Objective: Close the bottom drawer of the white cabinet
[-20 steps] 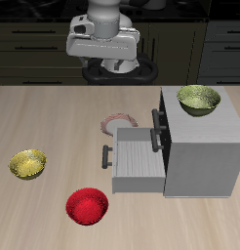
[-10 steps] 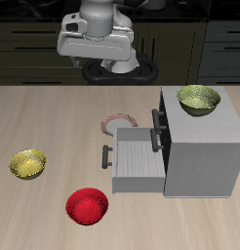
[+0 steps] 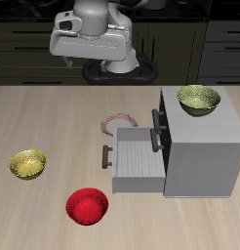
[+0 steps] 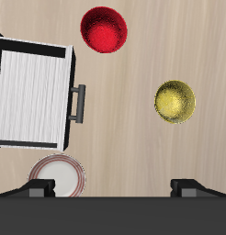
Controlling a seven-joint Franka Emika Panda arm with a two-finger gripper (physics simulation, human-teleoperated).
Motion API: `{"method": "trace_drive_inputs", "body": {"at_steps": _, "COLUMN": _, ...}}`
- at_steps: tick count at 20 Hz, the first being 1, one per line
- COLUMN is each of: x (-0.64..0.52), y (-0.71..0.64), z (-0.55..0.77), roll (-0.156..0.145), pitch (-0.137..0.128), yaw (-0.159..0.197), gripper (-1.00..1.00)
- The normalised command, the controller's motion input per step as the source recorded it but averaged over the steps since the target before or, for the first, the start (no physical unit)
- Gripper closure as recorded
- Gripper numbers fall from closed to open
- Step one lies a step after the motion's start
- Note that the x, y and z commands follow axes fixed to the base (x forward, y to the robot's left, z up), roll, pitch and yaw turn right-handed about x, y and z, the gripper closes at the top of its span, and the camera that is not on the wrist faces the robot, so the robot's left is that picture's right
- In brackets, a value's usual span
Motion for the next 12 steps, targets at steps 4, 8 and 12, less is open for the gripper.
{"method": "trace_drive_inputs", "body": {"at_steps": 4, "x": 0.31, "y": -0.03, "z": 0.26, "roll": 0.013, "pitch": -0.027, "yaw": 0.034, "gripper": -1.0}}
{"method": "trace_drive_inputs", "body": {"at_steps": 8, "x": 0.23, "y": -0.01, "z": 0.1, "roll": -0.003, "pitch": -0.018, "yaw": 0.033, "gripper": -1.0}}
{"method": "trace_drive_inputs", "body": {"at_steps": 12, "x": 0.34, "y": -0.04, "z": 0.0, "roll": 0.019, "pitch": 0.01, "yaw": -0.005, "gripper": -1.0}}
